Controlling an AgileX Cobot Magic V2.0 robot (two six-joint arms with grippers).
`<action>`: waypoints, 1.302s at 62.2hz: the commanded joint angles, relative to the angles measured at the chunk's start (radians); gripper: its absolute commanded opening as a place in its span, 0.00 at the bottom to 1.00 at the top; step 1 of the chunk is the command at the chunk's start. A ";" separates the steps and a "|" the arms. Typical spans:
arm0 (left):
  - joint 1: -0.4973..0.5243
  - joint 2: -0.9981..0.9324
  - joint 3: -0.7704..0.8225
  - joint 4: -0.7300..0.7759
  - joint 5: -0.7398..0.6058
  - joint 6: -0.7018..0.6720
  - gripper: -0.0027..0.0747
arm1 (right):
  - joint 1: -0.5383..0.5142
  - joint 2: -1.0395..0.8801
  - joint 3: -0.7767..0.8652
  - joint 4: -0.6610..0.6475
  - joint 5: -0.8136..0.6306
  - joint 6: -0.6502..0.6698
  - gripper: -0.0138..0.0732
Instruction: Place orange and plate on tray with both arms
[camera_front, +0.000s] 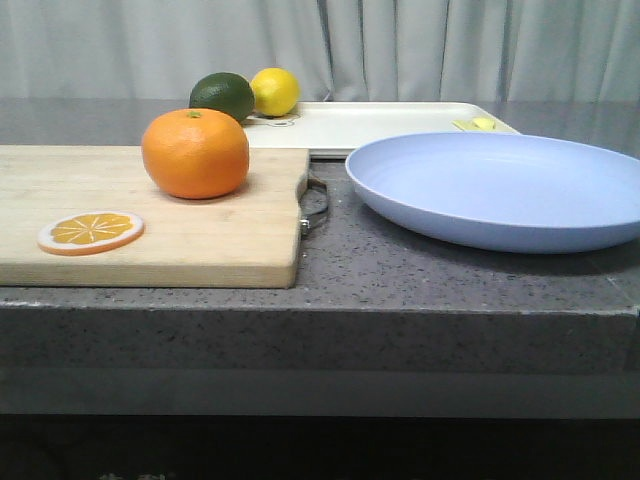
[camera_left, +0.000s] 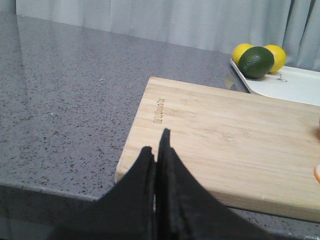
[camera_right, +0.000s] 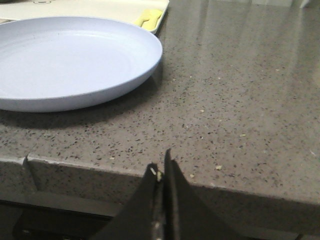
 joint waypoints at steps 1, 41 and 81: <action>0.002 -0.020 0.004 -0.007 -0.090 -0.005 0.01 | -0.001 -0.024 -0.004 0.006 -0.086 -0.006 0.09; 0.002 -0.020 0.004 -0.007 -0.090 -0.005 0.01 | -0.001 -0.024 -0.004 0.006 -0.117 -0.006 0.09; 0.002 0.009 -0.072 0.060 -0.319 -0.005 0.01 | -0.001 0.002 -0.188 0.008 -0.189 -0.005 0.09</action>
